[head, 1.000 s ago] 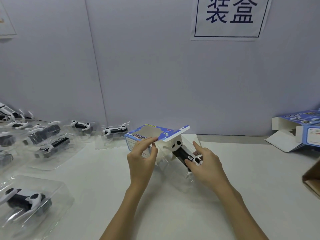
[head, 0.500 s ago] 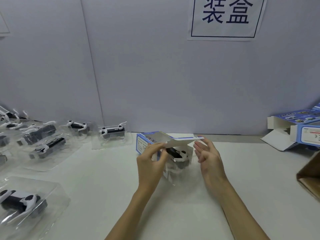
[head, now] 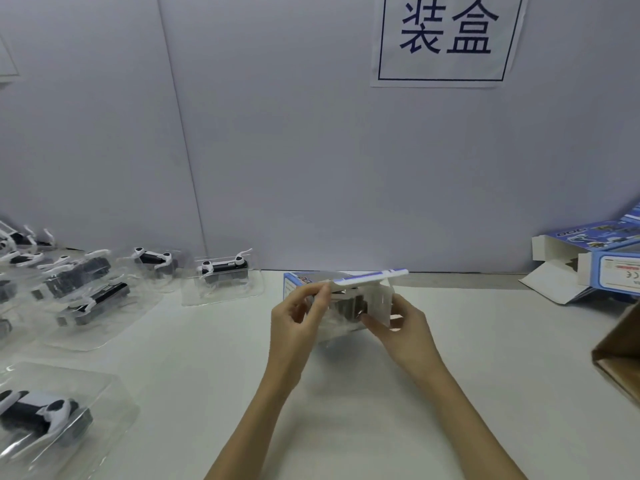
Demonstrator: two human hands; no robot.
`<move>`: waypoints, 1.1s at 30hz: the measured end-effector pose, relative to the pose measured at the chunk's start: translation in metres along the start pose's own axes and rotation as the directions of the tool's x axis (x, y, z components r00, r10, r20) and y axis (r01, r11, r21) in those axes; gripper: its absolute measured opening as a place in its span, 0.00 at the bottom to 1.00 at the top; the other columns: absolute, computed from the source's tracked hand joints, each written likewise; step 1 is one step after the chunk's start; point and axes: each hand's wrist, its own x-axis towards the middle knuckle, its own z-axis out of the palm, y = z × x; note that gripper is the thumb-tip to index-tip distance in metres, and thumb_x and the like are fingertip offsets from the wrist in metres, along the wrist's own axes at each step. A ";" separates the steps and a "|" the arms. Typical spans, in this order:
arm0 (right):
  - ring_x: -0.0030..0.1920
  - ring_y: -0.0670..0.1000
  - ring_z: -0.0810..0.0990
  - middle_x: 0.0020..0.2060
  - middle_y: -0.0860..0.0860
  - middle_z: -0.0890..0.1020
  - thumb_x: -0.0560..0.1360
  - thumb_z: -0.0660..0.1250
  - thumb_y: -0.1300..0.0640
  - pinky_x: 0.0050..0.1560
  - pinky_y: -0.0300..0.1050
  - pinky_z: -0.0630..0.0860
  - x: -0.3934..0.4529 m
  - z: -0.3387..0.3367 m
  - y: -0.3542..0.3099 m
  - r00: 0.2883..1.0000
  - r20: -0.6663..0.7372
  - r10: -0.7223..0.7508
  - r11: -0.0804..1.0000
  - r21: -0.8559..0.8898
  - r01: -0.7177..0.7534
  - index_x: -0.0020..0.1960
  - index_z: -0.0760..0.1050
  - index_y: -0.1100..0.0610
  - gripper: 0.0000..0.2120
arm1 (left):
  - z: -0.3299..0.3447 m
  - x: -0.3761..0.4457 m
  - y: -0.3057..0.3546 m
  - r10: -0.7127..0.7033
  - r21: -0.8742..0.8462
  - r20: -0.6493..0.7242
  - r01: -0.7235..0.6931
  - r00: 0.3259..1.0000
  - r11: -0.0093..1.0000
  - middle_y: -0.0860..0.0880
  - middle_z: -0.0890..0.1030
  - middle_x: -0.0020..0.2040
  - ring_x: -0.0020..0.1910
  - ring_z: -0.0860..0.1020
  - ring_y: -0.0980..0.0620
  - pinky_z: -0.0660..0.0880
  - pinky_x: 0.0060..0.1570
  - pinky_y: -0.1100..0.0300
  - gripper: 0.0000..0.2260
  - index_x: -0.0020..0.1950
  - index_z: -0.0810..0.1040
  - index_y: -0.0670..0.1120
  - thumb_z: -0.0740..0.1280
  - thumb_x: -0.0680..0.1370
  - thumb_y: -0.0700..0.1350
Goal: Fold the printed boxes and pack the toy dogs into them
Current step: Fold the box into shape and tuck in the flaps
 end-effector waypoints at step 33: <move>0.56 0.46 0.79 0.60 0.47 0.78 0.79 0.69 0.40 0.53 0.35 0.78 -0.021 0.003 -0.048 0.900 -0.316 -0.299 0.939 0.069 0.336 0.71 0.75 0.46 0.22 | 0.005 -0.001 0.015 0.211 -0.029 0.084 -0.210 0.974 0.977 0.54 0.81 0.63 0.63 0.82 0.46 0.84 0.53 0.43 0.25 0.67 0.67 0.57 0.76 0.76 0.58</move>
